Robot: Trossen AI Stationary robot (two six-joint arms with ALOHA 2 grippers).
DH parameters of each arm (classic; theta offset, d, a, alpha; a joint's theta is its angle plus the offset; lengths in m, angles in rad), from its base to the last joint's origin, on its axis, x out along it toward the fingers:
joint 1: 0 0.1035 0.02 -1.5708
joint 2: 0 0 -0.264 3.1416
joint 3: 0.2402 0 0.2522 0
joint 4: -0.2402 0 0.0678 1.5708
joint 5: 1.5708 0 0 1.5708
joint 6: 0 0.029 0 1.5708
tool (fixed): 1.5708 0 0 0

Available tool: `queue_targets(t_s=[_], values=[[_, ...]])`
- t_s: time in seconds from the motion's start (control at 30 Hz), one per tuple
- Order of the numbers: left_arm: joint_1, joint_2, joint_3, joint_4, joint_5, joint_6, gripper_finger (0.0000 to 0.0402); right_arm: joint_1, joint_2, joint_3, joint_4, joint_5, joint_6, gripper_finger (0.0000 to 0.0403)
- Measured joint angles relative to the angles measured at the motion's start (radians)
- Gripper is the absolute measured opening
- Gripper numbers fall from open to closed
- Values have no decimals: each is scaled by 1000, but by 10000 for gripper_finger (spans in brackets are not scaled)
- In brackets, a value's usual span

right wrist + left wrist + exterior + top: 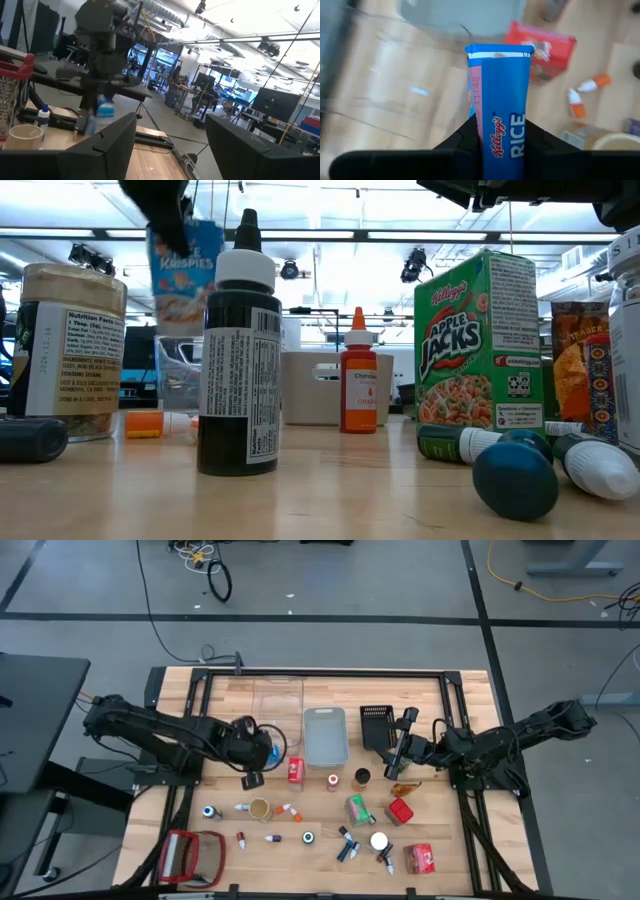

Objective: Pick & Place Kitchen Items
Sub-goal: Put the blue cereal box into the transparent bin

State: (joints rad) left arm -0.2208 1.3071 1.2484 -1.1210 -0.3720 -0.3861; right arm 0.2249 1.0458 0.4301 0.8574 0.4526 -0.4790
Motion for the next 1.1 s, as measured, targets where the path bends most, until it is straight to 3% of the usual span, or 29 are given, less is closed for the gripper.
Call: queue_targets(t_s=[0.23, 0.43, 0.73, 0.93, 1.1], values=[[167, 0, 53, -12, 22, 217, 89, 0, 0, 0, 0, 0, 0, 249], [398, 3, 53, 25, 39, 435, 91, 0, 0, 0, 0, 0, 1, 249], [707, 11, 37, 155, 255, 760, 90, -11, 0, 0, 2, -1, 19, 249], [826, 91, 38, 170, 354, 805, 90, -30, 0, 0, -1, -1, 53, 249], [855, 192, 37, 185, 294, 831, 90, -45, 0, 0, -15, -1, 82, 249]])
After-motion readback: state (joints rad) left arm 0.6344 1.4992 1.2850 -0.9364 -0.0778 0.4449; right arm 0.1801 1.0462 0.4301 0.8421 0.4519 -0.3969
